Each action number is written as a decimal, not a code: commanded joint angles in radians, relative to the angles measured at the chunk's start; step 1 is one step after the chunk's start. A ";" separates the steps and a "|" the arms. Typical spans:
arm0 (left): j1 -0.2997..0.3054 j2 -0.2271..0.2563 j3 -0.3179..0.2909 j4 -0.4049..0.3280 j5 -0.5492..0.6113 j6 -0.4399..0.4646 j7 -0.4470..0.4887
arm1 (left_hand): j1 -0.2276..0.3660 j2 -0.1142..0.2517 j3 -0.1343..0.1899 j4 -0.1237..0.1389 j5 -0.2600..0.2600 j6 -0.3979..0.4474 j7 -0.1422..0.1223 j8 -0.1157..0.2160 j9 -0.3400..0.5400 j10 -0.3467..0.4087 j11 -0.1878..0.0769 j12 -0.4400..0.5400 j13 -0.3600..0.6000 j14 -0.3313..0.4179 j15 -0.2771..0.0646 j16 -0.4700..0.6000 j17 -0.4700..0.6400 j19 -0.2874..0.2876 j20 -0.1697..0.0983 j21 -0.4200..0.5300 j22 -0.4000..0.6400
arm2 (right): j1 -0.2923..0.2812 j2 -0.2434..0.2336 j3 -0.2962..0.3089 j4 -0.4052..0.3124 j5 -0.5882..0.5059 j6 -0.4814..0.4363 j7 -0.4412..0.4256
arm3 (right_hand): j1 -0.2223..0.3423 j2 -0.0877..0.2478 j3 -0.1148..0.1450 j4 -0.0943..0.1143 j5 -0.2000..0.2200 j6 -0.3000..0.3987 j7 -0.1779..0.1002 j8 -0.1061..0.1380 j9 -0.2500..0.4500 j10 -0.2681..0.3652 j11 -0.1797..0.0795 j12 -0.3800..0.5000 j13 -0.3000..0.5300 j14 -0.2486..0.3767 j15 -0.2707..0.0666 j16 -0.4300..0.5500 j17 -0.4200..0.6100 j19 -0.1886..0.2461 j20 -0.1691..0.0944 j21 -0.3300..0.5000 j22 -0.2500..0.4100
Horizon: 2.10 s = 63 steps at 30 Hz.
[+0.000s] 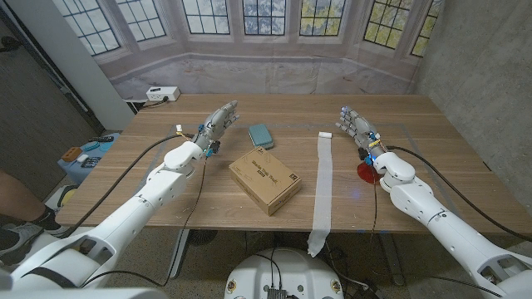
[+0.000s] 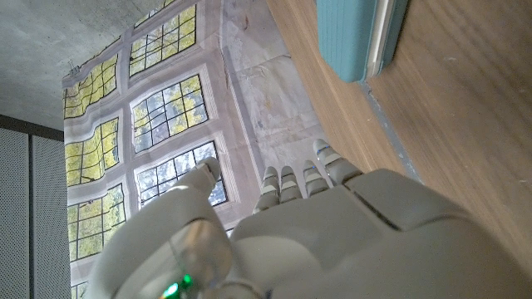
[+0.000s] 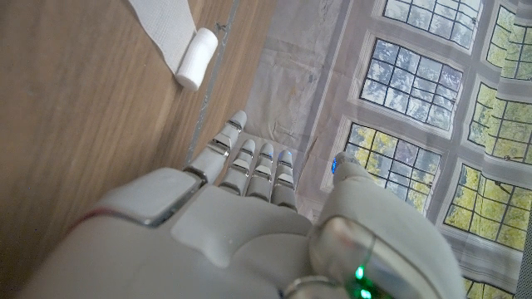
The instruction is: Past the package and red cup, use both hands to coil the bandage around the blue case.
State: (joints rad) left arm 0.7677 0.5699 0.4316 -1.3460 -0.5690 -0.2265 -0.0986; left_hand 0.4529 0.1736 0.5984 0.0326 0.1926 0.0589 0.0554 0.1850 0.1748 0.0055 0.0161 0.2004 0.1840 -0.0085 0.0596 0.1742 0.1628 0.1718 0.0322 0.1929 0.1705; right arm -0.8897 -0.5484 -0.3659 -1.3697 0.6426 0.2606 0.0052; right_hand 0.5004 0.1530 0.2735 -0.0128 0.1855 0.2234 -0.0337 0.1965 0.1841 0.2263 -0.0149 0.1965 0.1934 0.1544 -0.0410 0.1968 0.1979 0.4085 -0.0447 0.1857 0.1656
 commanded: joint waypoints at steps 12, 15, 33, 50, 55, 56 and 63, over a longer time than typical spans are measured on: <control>0.028 0.132 -0.019 -0.125 0.026 0.059 -0.042 | 0.029 0.001 0.011 -0.033 0.013 0.010 0.003 0.002 0.004 0.007 0.004 0.006 0.003 0.005 0.005 0.003 0.003 0.007 0.004 0.005 0.002 | 0.009 0.016 -0.022 -0.006 -0.025 -0.004 -0.018 | 0.016 0.001 0.005 -0.019 -0.002 0.013 0.002 0.004 0.004 0.003 0.003 0.003 0.005 0.009 -0.032 0.006 0.004 0.013 -0.047 0.008 0.003; 0.020 0.155 -0.019 -0.126 0.037 0.061 -0.062 | 0.036 0.004 0.015 -0.042 0.016 0.008 0.002 0.001 0.004 0.007 0.005 0.006 0.003 0.004 0.004 0.003 0.003 0.007 0.005 0.005 0.002 | 0.009 0.019 -0.025 -0.008 -0.028 -0.003 -0.020 | 0.017 0.001 0.006 -0.021 -0.003 0.013 0.002 0.003 0.004 0.003 0.004 0.004 0.005 0.009 -0.031 0.007 0.004 0.014 -0.046 0.008 0.003; -0.148 0.199 0.048 -0.019 0.152 0.034 -0.234 | 0.097 0.000 0.047 -0.123 0.052 0.010 -0.023 0.000 0.003 0.013 -0.021 0.005 0.003 0.005 -0.015 0.001 0.003 0.015 -0.010 0.004 0.001 | -0.020 0.013 -0.015 -0.031 -0.039 0.009 -0.054 | 0.023 0.000 0.008 -0.033 -0.005 0.014 0.005 0.002 0.004 0.002 0.005 0.003 0.005 0.012 -0.032 0.009 0.004 0.018 -0.047 0.008 0.003; -0.272 0.218 0.130 0.062 0.285 -0.039 -0.382 | 0.145 -0.025 0.048 -0.191 0.079 0.016 -0.048 0.002 0.003 0.041 -0.068 0.014 0.007 0.033 -0.044 0.009 0.005 0.024 -0.016 0.004 0.002 | -0.044 0.010 -0.004 -0.051 -0.050 0.025 -0.084 | 0.028 0.000 0.009 -0.044 -0.007 0.013 0.005 0.001 0.004 -0.001 0.006 0.002 0.006 0.012 -0.031 0.011 0.004 0.021 -0.046 0.008 0.003; -0.319 0.222 0.155 0.092 0.322 -0.069 -0.443 | 0.165 -0.034 0.046 -0.206 0.086 0.030 -0.066 0.007 0.004 0.047 -0.079 0.016 0.010 0.036 -0.052 0.008 0.007 0.026 -0.003 0.005 0.004 | -0.048 0.010 -0.003 -0.057 -0.052 0.026 -0.087 | 0.028 0.000 0.009 -0.046 -0.007 0.013 0.006 0.000 0.004 -0.001 0.006 0.002 0.006 0.012 -0.032 0.011 0.005 0.021 -0.046 0.008 0.003; -0.331 0.224 0.162 0.097 0.333 -0.072 -0.458 | 0.168 -0.036 0.045 -0.208 0.086 0.032 -0.068 0.008 0.005 0.048 -0.079 0.016 0.010 0.036 -0.052 0.008 0.007 0.025 -0.008 0.005 0.004 | -0.048 0.010 -0.003 -0.057 -0.052 0.026 -0.087 | 0.028 0.000 0.009 -0.046 -0.007 0.013 0.006 0.000 0.004 -0.001 0.005 0.002 0.006 0.012 -0.032 0.012 0.005 0.021 -0.046 0.008 0.003; -0.402 0.220 0.202 0.148 0.401 -0.115 -0.532 | 0.208 -0.052 0.043 -0.219 0.086 0.099 -0.068 0.029 0.007 0.058 -0.087 0.020 0.014 0.048 -0.053 0.010 0.008 0.023 -0.021 0.003 0.003 | -0.043 0.011 -0.005 -0.056 -0.053 0.025 -0.085 | 0.028 0.000 0.009 -0.049 -0.008 0.012 0.004 0.000 0.004 0.000 0.006 0.002 0.006 0.012 -0.033 0.012 0.005 0.022 -0.047 0.008 0.003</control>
State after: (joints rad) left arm 0.4675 0.7892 0.5758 -1.2683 -0.2624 -0.2813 -0.5152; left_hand 0.6271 0.1239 0.6411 -0.1784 0.2739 0.1124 -0.0141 0.1979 0.1751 0.0553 -0.0629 0.2149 0.1935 0.0256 0.0136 0.1781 0.1655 0.1913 0.0190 0.1928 0.1701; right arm -0.9324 -0.5377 -0.3713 -1.4211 0.5932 0.2836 -0.0762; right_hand 0.5175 0.1544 0.2787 -0.0539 0.1807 0.2286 -0.0285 0.1965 0.1837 0.2224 -0.0111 0.1964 0.1982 0.1597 -0.0356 0.2044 0.1975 0.4228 -0.0446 0.1857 0.1653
